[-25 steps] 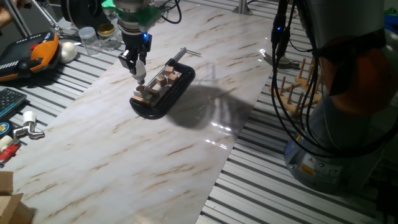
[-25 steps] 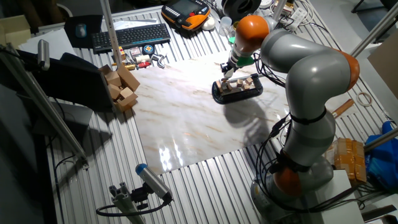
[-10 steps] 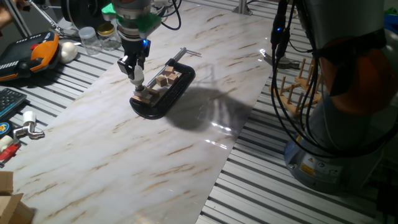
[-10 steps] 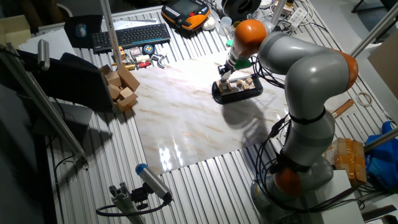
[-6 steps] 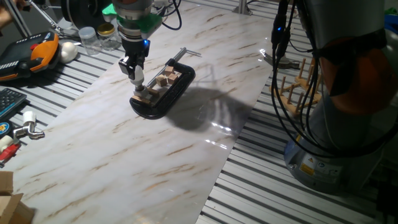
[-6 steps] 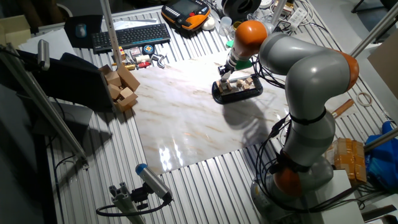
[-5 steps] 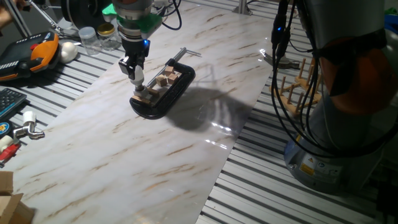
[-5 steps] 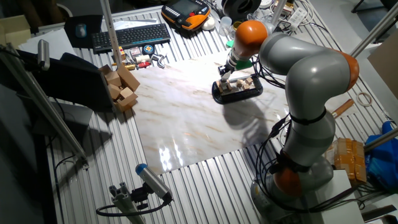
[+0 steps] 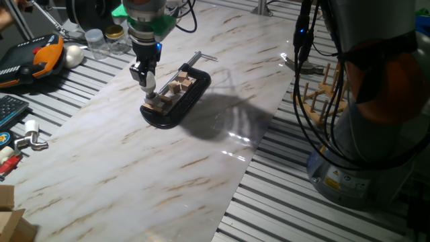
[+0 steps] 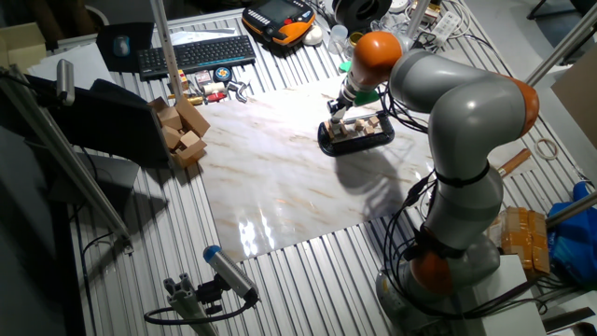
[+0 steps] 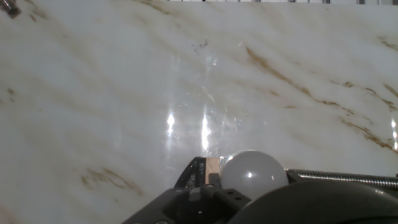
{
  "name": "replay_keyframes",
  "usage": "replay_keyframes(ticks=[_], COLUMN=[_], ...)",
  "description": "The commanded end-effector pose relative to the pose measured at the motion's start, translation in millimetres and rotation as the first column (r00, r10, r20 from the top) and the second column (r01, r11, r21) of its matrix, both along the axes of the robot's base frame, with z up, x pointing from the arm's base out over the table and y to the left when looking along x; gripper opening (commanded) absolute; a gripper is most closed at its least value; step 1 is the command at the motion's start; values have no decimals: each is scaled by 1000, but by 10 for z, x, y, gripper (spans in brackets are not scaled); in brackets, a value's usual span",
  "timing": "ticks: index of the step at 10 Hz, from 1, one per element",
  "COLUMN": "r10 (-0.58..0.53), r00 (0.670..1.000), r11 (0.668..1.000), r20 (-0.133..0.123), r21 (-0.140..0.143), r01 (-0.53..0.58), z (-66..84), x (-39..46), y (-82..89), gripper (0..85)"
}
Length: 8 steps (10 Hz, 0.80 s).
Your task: Install the light bulb by rotating it
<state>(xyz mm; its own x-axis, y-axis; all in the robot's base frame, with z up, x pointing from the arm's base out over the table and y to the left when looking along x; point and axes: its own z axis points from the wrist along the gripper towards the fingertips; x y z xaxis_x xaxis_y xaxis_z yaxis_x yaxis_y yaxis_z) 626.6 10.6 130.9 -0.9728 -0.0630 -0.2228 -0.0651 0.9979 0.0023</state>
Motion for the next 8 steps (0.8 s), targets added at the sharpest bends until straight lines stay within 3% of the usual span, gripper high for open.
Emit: replay_keyframes(ticks=[1, 8], r10=[4, 10], r00=[1000, 1000], r11=[1000, 1000], r20=[0, 2], r21=[-1, -10], r01=[-4, -10], z=[-6, -25], x=[0, -7], y=[4, 1], gripper=[0, 0])
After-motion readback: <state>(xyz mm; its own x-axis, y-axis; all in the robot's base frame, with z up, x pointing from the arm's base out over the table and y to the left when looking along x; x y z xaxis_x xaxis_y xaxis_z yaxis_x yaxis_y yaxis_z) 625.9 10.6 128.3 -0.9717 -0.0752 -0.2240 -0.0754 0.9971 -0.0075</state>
